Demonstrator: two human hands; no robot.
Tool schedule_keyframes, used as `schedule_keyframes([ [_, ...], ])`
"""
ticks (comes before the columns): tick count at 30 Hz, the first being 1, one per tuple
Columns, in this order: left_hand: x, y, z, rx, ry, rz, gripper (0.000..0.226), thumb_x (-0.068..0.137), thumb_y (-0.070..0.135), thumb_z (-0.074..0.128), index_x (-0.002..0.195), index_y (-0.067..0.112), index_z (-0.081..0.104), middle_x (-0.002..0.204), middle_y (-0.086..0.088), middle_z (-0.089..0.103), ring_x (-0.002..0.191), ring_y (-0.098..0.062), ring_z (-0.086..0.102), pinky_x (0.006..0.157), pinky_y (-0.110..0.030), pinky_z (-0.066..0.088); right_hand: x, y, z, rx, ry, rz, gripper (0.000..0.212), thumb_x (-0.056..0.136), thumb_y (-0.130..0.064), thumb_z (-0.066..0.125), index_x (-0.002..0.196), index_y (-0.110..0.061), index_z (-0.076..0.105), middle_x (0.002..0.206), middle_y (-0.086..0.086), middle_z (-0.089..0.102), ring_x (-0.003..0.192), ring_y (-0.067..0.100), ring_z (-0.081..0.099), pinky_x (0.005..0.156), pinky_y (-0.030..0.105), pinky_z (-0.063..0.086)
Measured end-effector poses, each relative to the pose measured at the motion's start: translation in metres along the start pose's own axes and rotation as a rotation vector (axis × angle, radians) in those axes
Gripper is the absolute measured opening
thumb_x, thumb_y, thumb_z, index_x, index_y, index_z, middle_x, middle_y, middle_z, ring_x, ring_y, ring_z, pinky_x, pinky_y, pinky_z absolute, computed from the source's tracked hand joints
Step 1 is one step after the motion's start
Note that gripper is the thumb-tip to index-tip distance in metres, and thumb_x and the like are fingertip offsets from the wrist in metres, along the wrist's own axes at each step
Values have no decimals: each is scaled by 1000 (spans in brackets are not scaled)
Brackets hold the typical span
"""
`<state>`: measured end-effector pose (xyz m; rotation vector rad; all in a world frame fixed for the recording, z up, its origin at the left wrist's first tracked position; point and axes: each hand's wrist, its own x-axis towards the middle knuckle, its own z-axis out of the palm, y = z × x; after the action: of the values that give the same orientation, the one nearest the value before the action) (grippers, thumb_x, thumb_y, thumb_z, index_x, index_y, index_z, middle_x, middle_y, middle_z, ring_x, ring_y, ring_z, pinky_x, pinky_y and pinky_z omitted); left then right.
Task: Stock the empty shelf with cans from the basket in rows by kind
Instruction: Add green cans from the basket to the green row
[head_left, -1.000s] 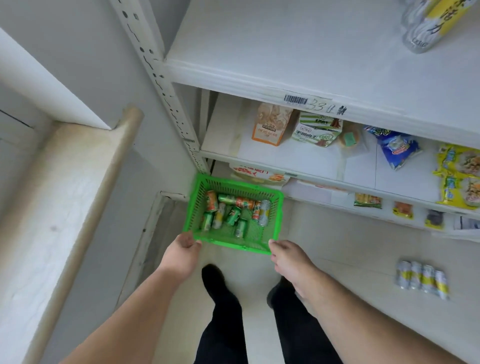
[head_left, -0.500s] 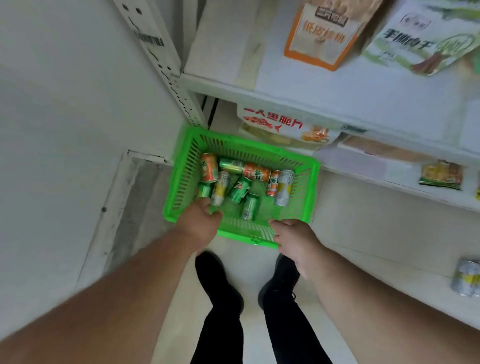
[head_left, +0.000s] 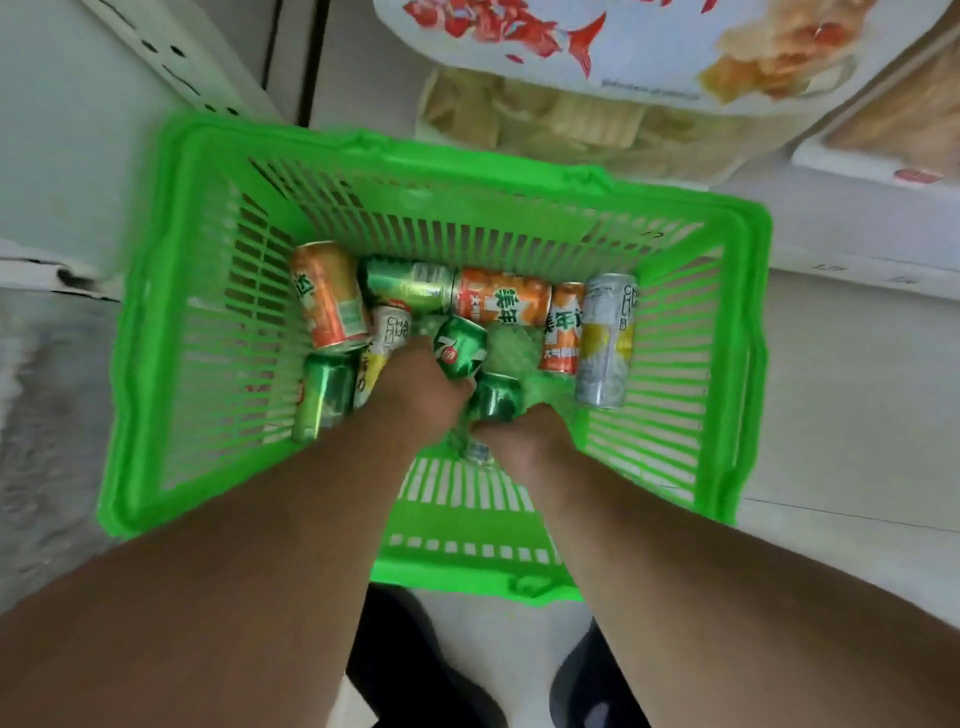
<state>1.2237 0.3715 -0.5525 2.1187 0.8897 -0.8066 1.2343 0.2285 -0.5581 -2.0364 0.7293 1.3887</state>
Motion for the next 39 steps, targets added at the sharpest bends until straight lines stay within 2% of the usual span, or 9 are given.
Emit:
schedule_keyframes([
  [5, 38, -7, 25, 33, 23, -39, 63, 78, 37, 83, 128, 12, 54, 121, -10, 65, 107, -31, 65, 81, -34, 53, 40, 7, 28, 38, 27, 7, 74, 70, -39, 92, 129, -9, 59, 106, 6, 70, 86, 22, 69, 70, 27, 57],
  [9, 39, -7, 27, 62, 5, -24, 64, 73, 38, 86, 122, 10, 54, 113, -9, 66, 102, -30, 66, 75, -30, 50, 45, 9, 29, 83, 30, -5, 64, 68, -39, 93, 120, -12, 67, 97, 4, 71, 72, 16, 66, 58, 21, 48],
  [15, -22, -3, -10, -37, 1, -76, 41, 72, 42, 83, 98, 19, 61, 86, 0, 66, 75, -19, 66, 65, -30, 55, -16, 2, -7, 42, 12, 17, 48, 71, -40, 89, 103, -12, 67, 95, 6, 72, 81, 23, 71, 67, 27, 53],
  [18, -84, 6, -44, -117, 52, -85, 39, 72, 45, 83, 96, 21, 65, 79, 7, 66, 68, -12, 63, 62, -26, 51, -79, 0, -31, 82, 17, -33, 38, 70, -37, 90, 88, -12, 70, 86, 4, 72, 75, 22, 70, 66, 27, 51],
  [21, -151, 30, -87, -203, 81, -62, 33, 72, 49, 83, 87, 23, 68, 70, 11, 67, 62, -2, 62, 50, -19, 42, -154, -3, -60, 143, 16, -113, 37, 68, -33, 91, 95, -11, 78, 80, 5, 75, 63, 20, 66, 57, 27, 48],
  [25, -241, 75, -150, -299, 101, -2, 29, 76, 44, 84, 89, 23, 69, 73, 14, 68, 62, 6, 59, 43, -9, 37, -258, -12, -106, 186, 25, -275, 37, 65, -37, 89, 96, -20, 78, 86, 0, 80, 75, 18, 73, 65, 28, 53],
  [29, -329, 119, -206, -422, 117, 46, 30, 76, 41, 86, 91, 23, 68, 76, 14, 70, 66, 3, 65, 48, -8, 40, -364, -19, -155, 281, -3, -406, 38, 71, -33, 90, 103, -19, 76, 91, -3, 80, 79, 12, 75, 65, 22, 56],
  [33, -423, 156, -264, -478, 71, 113, 43, 70, 50, 85, 100, 23, 72, 85, 11, 77, 77, -7, 73, 62, -18, 53, -474, -20, -201, 346, -79, -487, 57, 62, -42, 89, 112, -22, 74, 103, -3, 81, 98, 19, 77, 97, 48, 59],
  [39, -557, 205, -336, -520, 63, 278, 55, 64, 49, 87, 108, 24, 66, 92, 11, 77, 82, -7, 74, 77, -31, 60, -628, -7, -268, 501, -100, -638, 43, 77, -16, 83, 117, -12, 68, 112, 11, 79, 103, 29, 76, 96, 48, 59],
])
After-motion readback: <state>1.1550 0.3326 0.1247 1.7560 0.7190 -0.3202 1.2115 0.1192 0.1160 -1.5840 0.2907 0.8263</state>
